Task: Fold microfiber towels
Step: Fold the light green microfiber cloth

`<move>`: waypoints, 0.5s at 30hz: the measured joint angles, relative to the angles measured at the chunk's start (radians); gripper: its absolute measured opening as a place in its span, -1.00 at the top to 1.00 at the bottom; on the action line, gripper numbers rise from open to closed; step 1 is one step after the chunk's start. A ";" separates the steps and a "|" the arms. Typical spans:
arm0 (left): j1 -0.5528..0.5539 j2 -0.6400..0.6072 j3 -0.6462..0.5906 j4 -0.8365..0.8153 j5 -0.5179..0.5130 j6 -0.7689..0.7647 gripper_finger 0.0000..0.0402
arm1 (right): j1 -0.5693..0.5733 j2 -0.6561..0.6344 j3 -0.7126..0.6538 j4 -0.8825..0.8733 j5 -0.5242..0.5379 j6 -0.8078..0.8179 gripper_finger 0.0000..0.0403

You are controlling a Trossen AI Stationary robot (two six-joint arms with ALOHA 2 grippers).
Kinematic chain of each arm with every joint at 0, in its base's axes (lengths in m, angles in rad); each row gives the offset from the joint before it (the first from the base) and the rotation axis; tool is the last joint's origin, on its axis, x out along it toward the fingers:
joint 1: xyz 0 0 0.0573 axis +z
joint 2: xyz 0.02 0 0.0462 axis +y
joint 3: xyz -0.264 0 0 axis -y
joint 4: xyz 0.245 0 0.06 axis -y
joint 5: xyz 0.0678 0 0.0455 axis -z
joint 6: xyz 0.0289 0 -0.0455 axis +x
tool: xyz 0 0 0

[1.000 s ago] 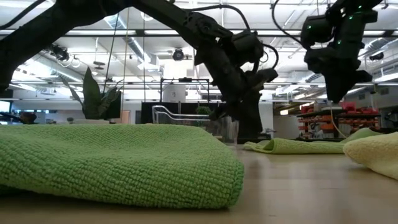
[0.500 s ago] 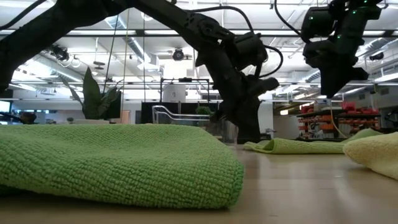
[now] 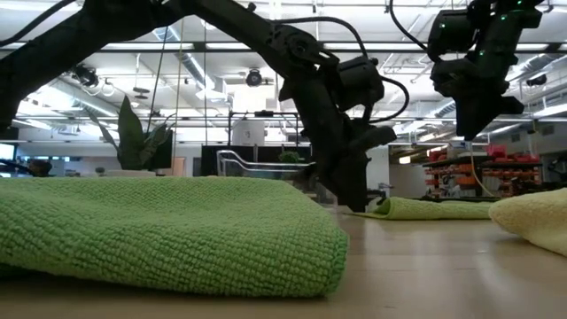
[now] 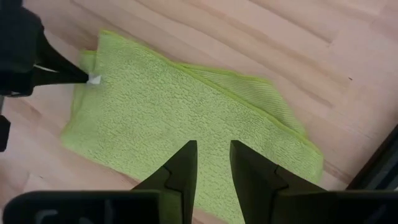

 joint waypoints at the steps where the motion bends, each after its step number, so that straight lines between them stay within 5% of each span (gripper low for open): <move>1: -0.003 0.000 0.000 -0.015 0.000 0.002 0.88 | 0.000 0.000 0.000 0.000 0.000 0.000 0.49; 9: -0.009 -0.002 -0.001 -0.083 -0.001 0.005 0.97 | 0.000 0.000 0.000 -0.035 0.000 0.000 0.49; 15: -0.010 -0.002 -0.002 -0.166 0.000 0.004 0.86 | 0.000 0.000 0.000 -0.126 0.000 -0.009 0.49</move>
